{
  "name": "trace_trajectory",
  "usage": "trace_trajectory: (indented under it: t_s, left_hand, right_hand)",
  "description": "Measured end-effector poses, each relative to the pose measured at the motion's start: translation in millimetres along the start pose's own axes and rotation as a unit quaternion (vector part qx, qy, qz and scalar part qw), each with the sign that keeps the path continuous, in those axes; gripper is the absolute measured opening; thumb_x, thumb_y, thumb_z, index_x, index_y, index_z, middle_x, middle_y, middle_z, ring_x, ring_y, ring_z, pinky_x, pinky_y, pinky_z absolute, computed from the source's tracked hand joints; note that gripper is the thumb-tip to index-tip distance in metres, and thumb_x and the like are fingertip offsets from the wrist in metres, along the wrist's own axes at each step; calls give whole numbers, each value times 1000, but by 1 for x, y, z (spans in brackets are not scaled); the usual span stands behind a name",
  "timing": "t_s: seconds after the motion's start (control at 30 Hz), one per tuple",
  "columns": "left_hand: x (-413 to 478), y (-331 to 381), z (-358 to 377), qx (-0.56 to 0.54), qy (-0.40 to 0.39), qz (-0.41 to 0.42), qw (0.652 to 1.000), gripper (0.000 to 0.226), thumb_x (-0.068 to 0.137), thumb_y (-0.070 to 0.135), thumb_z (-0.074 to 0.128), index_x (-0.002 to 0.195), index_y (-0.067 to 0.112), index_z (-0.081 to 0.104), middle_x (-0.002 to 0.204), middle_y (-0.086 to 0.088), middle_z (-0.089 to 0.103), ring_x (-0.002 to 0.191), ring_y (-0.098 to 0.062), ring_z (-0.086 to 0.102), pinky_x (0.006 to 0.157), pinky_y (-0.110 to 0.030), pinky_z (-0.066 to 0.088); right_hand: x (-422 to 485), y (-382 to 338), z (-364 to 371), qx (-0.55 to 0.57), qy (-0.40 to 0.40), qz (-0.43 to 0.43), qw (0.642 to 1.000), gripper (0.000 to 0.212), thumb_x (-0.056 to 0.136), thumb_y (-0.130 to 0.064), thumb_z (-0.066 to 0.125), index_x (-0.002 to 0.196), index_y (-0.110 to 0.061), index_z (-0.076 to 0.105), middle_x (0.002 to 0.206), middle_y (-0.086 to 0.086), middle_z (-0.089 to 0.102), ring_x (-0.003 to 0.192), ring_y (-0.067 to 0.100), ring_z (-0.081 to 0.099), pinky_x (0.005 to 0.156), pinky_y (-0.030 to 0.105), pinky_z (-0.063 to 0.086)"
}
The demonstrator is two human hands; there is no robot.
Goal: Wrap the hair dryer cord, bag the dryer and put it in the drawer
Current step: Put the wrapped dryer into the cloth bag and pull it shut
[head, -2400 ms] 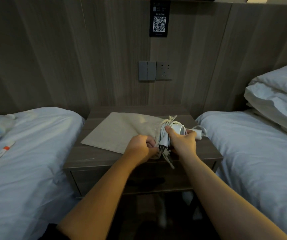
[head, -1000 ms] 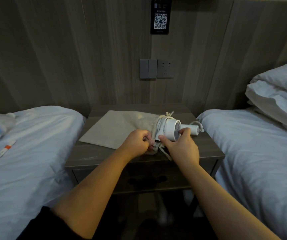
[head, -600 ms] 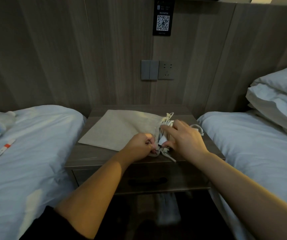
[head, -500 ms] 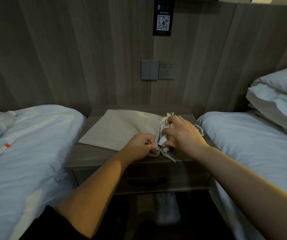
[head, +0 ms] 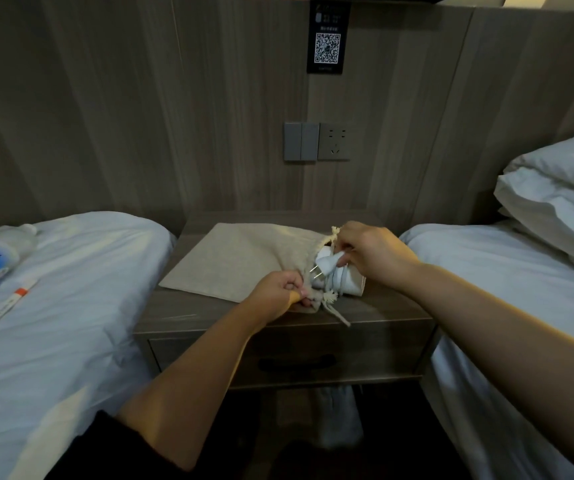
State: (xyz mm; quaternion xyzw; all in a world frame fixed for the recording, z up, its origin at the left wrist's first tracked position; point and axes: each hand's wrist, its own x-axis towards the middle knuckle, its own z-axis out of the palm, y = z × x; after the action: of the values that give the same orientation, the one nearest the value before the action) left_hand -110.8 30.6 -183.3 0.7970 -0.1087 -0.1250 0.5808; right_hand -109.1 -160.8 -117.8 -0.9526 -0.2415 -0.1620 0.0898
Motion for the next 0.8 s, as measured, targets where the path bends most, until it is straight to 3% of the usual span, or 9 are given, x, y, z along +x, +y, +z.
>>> trace_trajectory:
  t_s: [0.17, 0.37, 0.53, 0.63, 0.7, 0.8]
  left_hand:
    - [-1, 3, 2, -70, 23, -22, 997, 30, 90, -9, 45, 67, 10, 49, 71, -8, 58, 69, -13, 61, 59, -19, 53]
    - [-6, 3, 2, -87, 46, -22, 995, 29, 91, -3, 48, 66, 10, 52, 73, -7, 59, 73, -14, 59, 66, -25, 52]
    - [-6, 4, 12, 52, 74, 65, 994, 34, 88, 2, 52, 61, 22, 50, 67, -6, 54, 72, -20, 56, 68, -35, 48]
    - [-6, 6, 13, 102, 83, 79, 988, 32, 87, 5, 53, 61, 22, 51, 65, -2, 51, 67, -16, 50, 65, -33, 43]
    - [-7, 9, 14, 139, 113, 78, 981, 24, 86, 6, 54, 66, 19, 55, 70, 1, 53, 69, -14, 50, 66, -29, 41]
    - [-9, 12, 18, 250, 210, 113, 938, 14, 82, 13, 59, 69, 18, 59, 88, 1, 49, 85, -13, 47, 73, -25, 39]
  right_hand:
    - [-2, -7, 5, -35, -5, -19, 999, 10, 81, -17, 66, 87, -9, 63, 94, 7, 63, 87, 26, 60, 69, 31, 40]
    - [2, -12, 0, -68, -32, -26, 997, 2, 83, -13, 62, 83, -11, 60, 91, 4, 60, 86, 23, 58, 68, 28, 33]
    - [8, -20, 12, -83, -29, -30, 996, 3, 82, -11, 58, 83, -11, 61, 92, 8, 61, 87, 28, 59, 66, 33, 38]
    - [13, -19, 14, -10, -20, 5, 1000, 11, 79, -15, 66, 89, -11, 68, 94, 6, 63, 90, 24, 60, 75, 33, 45]
    - [15, -12, 7, 71, -10, 49, 996, 24, 77, -19, 72, 101, -15, 70, 96, -3, 59, 90, 12, 56, 79, 24, 42]
    - [21, 6, -2, 174, 88, 142, 970, 23, 86, -20, 63, 108, -16, 69, 100, -3, 58, 85, 7, 51, 73, 17, 37]
